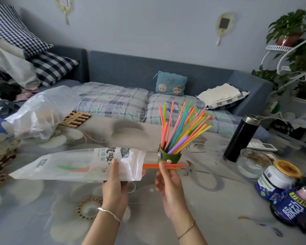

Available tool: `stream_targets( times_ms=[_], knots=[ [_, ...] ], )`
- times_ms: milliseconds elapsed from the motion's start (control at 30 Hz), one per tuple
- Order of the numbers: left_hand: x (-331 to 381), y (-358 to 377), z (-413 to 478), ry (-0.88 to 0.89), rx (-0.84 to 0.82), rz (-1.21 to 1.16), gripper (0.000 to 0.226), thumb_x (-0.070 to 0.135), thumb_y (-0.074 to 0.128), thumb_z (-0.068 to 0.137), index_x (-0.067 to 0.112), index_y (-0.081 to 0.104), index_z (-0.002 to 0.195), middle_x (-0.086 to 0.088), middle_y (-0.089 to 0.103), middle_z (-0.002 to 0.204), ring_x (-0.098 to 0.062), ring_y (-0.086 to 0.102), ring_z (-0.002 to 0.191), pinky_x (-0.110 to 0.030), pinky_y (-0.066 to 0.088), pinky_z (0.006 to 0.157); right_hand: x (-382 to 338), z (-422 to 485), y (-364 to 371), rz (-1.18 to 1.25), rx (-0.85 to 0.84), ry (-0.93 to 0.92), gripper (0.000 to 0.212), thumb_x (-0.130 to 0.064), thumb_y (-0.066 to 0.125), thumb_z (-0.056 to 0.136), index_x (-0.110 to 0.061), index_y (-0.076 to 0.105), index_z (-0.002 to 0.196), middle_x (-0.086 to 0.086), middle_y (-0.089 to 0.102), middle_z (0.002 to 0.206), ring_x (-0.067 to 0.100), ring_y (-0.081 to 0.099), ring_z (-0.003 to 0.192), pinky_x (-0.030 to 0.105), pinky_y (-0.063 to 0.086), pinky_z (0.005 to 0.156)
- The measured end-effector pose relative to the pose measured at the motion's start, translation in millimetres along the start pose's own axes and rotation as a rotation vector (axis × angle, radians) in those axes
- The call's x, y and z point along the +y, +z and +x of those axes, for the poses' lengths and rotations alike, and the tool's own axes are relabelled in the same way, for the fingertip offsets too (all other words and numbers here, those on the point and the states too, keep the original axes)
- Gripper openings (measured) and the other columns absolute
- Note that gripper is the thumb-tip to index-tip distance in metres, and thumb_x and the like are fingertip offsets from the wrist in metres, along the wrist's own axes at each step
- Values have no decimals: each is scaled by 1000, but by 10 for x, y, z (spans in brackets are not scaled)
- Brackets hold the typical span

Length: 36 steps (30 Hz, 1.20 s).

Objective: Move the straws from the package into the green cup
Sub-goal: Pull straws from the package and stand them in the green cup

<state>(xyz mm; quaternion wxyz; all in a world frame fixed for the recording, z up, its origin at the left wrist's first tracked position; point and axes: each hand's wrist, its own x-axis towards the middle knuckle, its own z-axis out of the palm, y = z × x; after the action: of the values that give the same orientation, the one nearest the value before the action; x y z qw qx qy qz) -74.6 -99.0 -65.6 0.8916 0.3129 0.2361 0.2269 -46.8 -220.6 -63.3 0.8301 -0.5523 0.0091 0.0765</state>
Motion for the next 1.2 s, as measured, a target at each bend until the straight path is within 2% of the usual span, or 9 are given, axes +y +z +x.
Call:
stream_targets(
  times_ms=[200,333,467,633,733,833,1033,1133,1200],
  knots=[
    [-118,-14,36,-36,30,59,38,41,60,90,13,62,115,-10,65,104,-30,62,80,-31,33,56,-29,38,13,-170,73,-164,22,-20,48,95,-6,63,89,2,58,63,5,49,43,19,38,41],
    [3,-28,82,-19,86,-68,44,34,57,93,10,55,130,-9,64,128,-39,60,114,-41,56,84,-407,154,-144,-200,253,-475,26,-19,43,97,-15,54,74,-4,53,48,4,43,37,16,34,36],
    [80,-8,91,-48,128,-181,45,25,57,94,3,51,133,-10,63,127,-20,65,100,-22,57,53,-903,238,-273,-315,320,-704,25,-21,39,99,-20,49,76,-1,48,58,5,43,45,17,37,44],
    [65,-7,99,-46,129,-170,46,25,58,94,3,50,134,-7,63,126,-23,63,109,-27,58,63,-1223,351,-295,-743,347,-948,17,-27,40,98,-20,49,85,7,54,61,24,53,54,34,44,52],
    [64,-2,85,-43,102,-174,44,24,57,94,6,51,133,-5,63,125,-16,65,100,-22,58,58,-1228,419,-234,-1021,327,-1024,24,-29,42,97,-16,50,79,-2,49,59,15,47,51,22,36,47],
    [59,-22,96,-35,105,-167,47,27,60,92,8,51,135,-3,63,128,-22,63,110,-27,59,72,-1170,465,-156,-1346,236,-968,30,-34,43,97,-13,56,80,-4,51,62,13,46,50,24,34,45],
    [81,-22,91,14,66,-127,43,27,57,94,13,53,134,-2,64,125,-11,64,98,-19,57,56,-1055,504,41,-1611,169,-649,30,-34,42,97,-13,57,82,-2,54,67,19,55,65,25,37,54],
    [52,-46,97,15,44,-84,44,30,59,92,13,53,133,-4,65,127,-25,64,110,-41,57,87,-1046,558,103,-1616,167,-543,27,-32,43,96,-14,51,79,-5,50,59,18,54,62,22,31,47],
    [54,-48,96,2,53,-72,45,31,61,92,13,54,133,-6,65,128,-30,61,117,-50,49,99,-1019,595,132,-1584,149,-479,23,-31,46,95,-12,53,84,2,64,72,21,63,68,25,45,53]
  ],
)
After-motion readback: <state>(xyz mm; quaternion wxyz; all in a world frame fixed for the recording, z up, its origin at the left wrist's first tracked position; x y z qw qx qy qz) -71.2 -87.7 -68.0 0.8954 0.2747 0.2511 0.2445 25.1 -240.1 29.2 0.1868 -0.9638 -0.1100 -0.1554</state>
